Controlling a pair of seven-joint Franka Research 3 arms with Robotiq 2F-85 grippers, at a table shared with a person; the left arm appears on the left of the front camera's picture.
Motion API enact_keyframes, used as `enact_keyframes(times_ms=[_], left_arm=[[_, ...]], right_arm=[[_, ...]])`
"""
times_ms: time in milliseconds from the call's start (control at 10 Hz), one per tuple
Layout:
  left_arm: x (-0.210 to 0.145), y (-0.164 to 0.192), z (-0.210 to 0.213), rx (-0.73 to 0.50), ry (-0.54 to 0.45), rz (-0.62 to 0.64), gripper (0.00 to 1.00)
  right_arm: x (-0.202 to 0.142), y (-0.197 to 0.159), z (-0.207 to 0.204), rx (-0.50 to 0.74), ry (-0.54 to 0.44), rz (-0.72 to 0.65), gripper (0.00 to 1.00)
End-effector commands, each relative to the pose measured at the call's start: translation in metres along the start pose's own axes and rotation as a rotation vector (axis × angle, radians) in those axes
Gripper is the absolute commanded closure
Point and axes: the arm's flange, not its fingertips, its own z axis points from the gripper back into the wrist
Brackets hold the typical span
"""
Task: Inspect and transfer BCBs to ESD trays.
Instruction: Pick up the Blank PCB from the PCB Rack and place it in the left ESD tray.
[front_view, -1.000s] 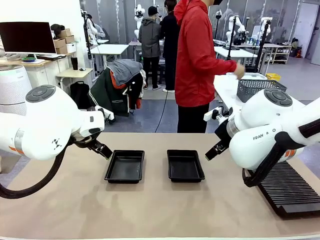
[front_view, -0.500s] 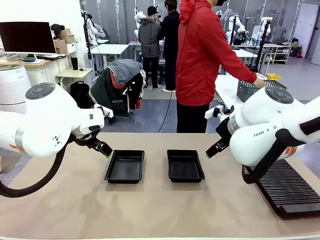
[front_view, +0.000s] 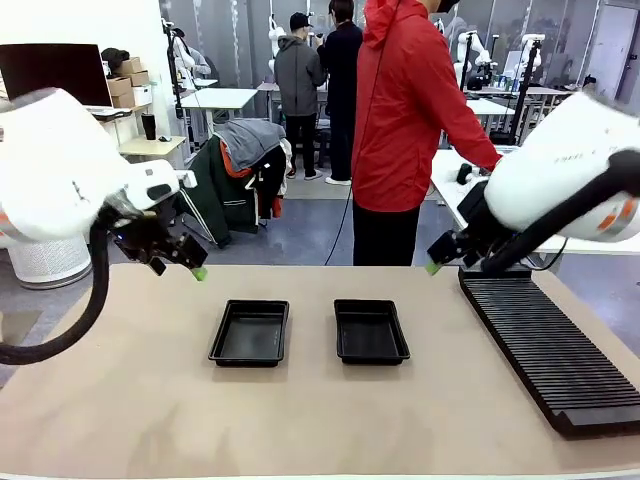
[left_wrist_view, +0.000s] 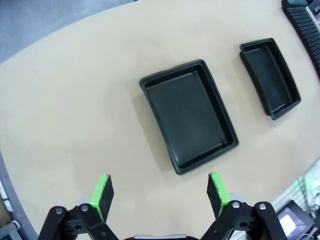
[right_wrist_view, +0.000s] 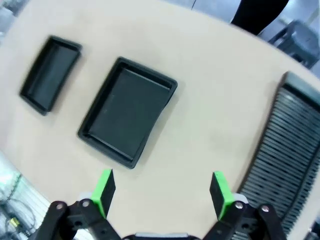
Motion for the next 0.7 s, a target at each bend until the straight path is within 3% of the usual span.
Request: enact_keyframes(times_ms=[0,600], left_arm=[[0.0,0.012,0.03,-0.105,0.037,0.131,0.0],[0.016,0.035,0.12,-0.269,0.091,0.26,0.0]], right_arm=[[0.007,-0.018,0.031,0.076,0.028,-0.094,0.0],[0.022,-0.087,0.117,0.294,0.159,-0.361,0.0]])
